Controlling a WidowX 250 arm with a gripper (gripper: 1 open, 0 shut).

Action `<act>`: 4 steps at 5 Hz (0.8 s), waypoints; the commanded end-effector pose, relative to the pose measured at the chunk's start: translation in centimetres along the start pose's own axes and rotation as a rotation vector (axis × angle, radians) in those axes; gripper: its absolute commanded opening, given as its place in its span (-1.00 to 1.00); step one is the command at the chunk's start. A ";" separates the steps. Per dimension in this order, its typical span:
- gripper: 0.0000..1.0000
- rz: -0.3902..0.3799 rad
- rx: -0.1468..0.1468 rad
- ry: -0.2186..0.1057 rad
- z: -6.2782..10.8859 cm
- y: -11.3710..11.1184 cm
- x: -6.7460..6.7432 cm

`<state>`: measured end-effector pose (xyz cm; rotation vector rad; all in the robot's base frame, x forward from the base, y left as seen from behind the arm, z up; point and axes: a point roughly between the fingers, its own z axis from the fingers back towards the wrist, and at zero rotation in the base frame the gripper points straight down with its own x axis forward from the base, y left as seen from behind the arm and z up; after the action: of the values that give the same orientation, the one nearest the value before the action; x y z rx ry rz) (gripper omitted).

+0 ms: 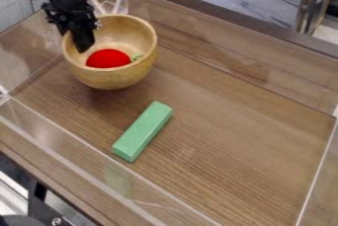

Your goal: Move the red fruit to the left

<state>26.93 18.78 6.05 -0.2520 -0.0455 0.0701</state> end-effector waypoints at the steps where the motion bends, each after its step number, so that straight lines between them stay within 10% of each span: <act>1: -1.00 0.018 0.040 -0.071 3.4 0.3 0.2; 4: -1.00 0.099 0.014 -0.071 2.6 -0.7 -0.4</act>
<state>25.81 18.38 6.12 -0.2858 -0.0317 0.1876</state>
